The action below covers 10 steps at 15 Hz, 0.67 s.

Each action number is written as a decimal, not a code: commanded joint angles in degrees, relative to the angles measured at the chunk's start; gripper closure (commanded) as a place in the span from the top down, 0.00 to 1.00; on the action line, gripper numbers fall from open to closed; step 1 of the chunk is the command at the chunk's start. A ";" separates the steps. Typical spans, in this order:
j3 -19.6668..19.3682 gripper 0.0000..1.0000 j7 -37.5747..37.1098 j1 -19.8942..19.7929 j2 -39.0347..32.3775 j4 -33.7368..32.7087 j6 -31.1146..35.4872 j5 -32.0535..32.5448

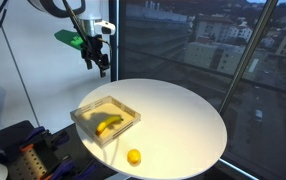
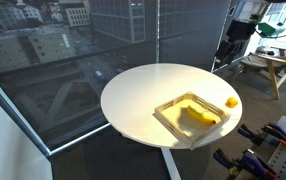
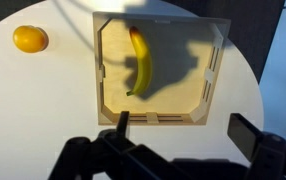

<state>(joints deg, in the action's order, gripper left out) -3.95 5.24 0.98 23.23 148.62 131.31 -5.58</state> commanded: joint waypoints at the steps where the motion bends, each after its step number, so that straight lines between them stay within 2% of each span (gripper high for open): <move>1: -0.87 1.00 0.96 -0.35 -3.80 -2.42 1.69 -1.37; 10: -0.58 1.00 -0.30 -1.95 -10.99 -5.21 3.56 0.56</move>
<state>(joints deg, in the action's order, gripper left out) -4.92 5.24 -0.15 14.66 145.35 133.97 -5.59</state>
